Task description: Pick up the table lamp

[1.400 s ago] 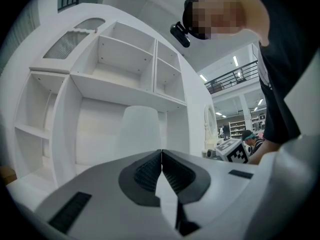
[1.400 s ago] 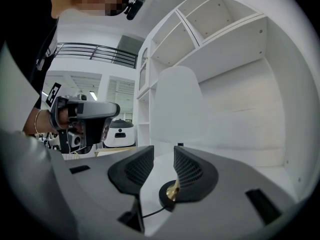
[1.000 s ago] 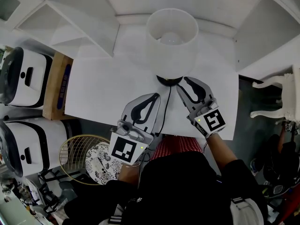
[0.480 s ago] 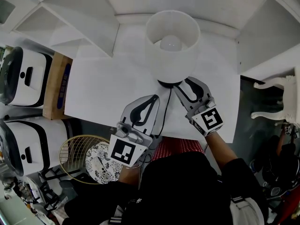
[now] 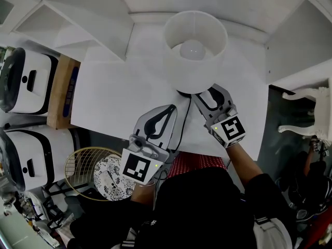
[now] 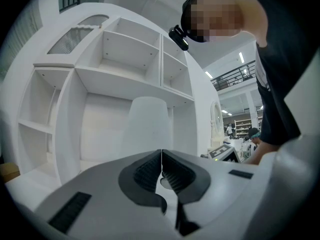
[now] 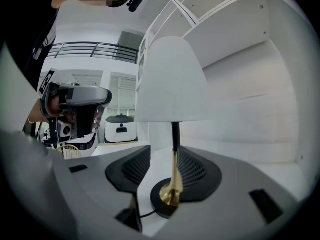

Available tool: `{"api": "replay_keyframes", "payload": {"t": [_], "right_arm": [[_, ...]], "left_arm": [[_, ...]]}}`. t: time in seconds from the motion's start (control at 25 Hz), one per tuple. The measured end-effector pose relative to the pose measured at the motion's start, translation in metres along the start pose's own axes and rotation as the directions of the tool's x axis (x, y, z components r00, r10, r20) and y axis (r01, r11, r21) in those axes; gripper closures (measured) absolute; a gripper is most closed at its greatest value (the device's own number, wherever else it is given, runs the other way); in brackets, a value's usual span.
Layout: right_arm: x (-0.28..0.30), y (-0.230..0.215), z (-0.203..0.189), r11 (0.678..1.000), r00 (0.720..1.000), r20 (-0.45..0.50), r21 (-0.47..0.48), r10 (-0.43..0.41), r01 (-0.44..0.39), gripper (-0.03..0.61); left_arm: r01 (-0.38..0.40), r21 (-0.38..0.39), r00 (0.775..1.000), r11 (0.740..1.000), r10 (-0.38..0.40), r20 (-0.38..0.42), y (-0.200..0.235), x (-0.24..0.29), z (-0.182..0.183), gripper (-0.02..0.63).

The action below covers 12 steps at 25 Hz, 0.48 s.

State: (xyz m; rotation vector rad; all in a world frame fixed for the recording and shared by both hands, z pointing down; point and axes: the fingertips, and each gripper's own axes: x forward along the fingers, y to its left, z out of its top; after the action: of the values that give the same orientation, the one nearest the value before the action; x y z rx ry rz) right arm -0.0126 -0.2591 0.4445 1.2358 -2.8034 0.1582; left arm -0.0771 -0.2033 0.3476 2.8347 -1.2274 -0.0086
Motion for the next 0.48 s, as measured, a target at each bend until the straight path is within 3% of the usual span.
{"api": "replay_keyframes", "payload": {"t": [0.08,0.48], "right_arm": [[0.002,-0.003,-0.008,1.0,0.999,-0.032,0.0,-0.01,0.01,0.422],[0.014,-0.008,-0.008,1.0,1.0,0.017,-0.02,-0.003,0.004,0.414]], "left_arm": [[-0.002,-0.004,1.0,1.0,0.002,-0.003,0.001,0.0,-0.002,0.601],[-0.011,-0.004,1.0,1.0,0.011,-0.015,0.002,0.0,-0.007,0.601]]}}
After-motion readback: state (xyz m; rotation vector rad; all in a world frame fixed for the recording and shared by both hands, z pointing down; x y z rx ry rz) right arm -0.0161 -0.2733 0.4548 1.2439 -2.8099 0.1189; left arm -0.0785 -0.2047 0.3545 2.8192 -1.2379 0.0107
